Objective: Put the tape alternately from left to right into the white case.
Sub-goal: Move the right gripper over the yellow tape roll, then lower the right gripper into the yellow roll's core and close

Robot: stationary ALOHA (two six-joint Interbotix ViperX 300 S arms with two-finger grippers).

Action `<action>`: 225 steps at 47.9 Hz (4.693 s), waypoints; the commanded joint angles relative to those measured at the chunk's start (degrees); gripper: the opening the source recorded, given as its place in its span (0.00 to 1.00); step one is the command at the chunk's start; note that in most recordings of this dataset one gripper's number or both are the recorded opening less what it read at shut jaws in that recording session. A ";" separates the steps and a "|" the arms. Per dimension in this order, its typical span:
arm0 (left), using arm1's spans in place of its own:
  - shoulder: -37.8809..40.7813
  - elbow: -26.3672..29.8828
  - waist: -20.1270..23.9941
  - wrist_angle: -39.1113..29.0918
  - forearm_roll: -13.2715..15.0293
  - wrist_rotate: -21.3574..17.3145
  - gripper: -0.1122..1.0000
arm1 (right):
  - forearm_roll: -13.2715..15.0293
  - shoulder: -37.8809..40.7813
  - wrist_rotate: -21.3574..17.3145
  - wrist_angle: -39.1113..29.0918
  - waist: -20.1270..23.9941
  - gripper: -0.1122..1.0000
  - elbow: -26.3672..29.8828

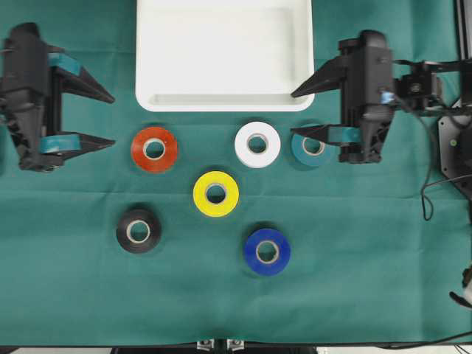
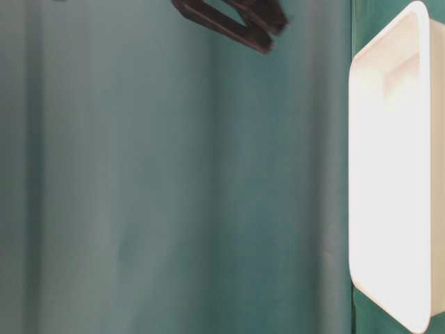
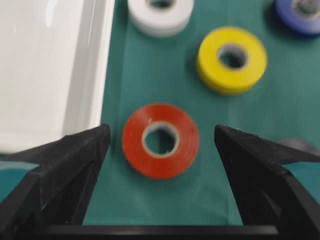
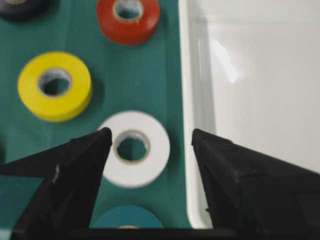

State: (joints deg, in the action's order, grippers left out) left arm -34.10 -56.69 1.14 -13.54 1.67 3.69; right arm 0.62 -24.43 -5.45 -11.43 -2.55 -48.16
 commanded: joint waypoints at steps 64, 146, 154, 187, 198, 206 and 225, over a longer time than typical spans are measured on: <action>4.75 3.60 0.18 -2.37 0.09 0.00 0.56 | -0.18 17.58 -0.70 -1.41 3.87 0.75 12.22; 5.19 3.08 0.18 -2.37 0.09 0.88 0.56 | 0.00 38.14 -6.94 -7.73 8.26 0.76 27.07; 5.19 2.99 0.26 -2.37 0.09 0.88 0.56 | 0.00 38.85 -6.94 -7.21 8.26 0.76 27.69; 5.19 2.99 0.26 -2.46 0.09 0.88 0.56 | 0.09 42.89 -7.12 -7.03 8.26 0.76 29.09; 5.19 2.90 0.26 -2.46 0.09 0.88 0.56 | 0.00 42.89 -7.12 -7.03 8.26 0.76 29.18; 5.19 2.90 0.26 -2.46 0.09 0.88 0.56 | 0.00 42.80 -7.12 -7.03 8.26 0.74 29.44; 5.19 2.81 0.26 -2.46 0.09 0.88 0.56 | 0.62 42.80 -6.86 -7.73 8.26 0.38 30.15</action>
State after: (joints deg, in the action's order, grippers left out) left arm -28.56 -54.49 1.32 -16.17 1.67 4.57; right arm 1.05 19.34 -12.39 -19.34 5.80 -19.25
